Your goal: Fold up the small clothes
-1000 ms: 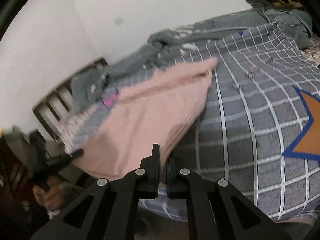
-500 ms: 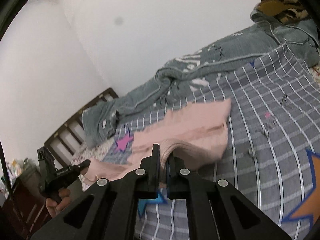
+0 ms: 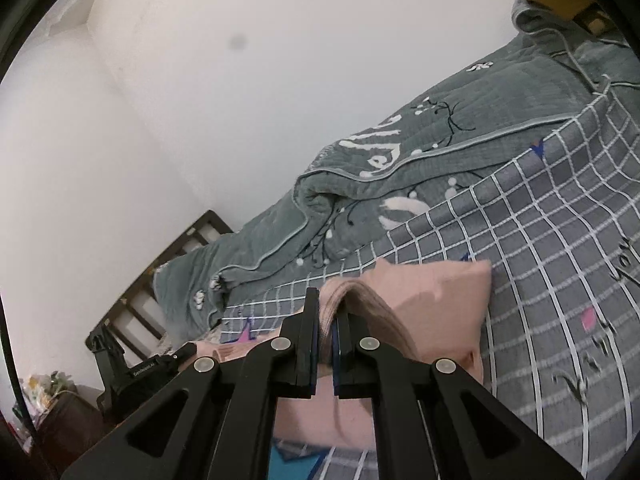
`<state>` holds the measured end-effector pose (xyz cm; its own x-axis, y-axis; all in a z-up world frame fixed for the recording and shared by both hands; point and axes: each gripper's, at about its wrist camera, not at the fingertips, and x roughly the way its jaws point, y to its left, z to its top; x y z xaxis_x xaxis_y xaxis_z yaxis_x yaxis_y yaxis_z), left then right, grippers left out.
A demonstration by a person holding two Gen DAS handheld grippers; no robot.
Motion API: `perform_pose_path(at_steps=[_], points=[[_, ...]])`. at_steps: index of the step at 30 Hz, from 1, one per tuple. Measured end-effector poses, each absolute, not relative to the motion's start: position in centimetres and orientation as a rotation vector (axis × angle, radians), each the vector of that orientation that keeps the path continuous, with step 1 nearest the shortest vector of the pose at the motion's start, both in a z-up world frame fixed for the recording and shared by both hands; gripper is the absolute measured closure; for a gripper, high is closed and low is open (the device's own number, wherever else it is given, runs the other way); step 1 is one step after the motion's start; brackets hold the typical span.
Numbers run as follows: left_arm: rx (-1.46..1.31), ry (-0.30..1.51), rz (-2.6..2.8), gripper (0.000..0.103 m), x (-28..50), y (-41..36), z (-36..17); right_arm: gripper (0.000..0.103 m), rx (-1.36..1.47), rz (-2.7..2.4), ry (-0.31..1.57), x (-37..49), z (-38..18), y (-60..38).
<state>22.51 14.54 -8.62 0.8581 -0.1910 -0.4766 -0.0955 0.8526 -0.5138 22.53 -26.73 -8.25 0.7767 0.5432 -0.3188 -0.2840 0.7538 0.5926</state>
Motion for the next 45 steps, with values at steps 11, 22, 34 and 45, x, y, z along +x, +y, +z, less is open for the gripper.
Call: perform_pose_path(at_steps=[11, 22, 34, 45], points=[[-0.574, 0.618, -0.003, 0.097, 31.1, 14.8, -12.4, 0.098, 0.485, 0.422, 0.594, 32.4, -12.2, -25.3], [-0.618, 0.681, 0.025, 0.053, 35.0, 15.9, -15.1, 0.081, 0.397, 0.297, 0.713, 37.8, -16.8, -24.2], [-0.570, 0.688, 0.036, 0.046, 33.0, 15.6, -15.6, 0.072, 0.222, 0.273, 0.741, 33.1, -15.9, -24.9], [-0.460, 0.709, 0.014, 0.039, 26.9, 14.7, -16.1, 0.061, 0.224, 0.271, 0.774, 26.5, -18.8, -26.7]])
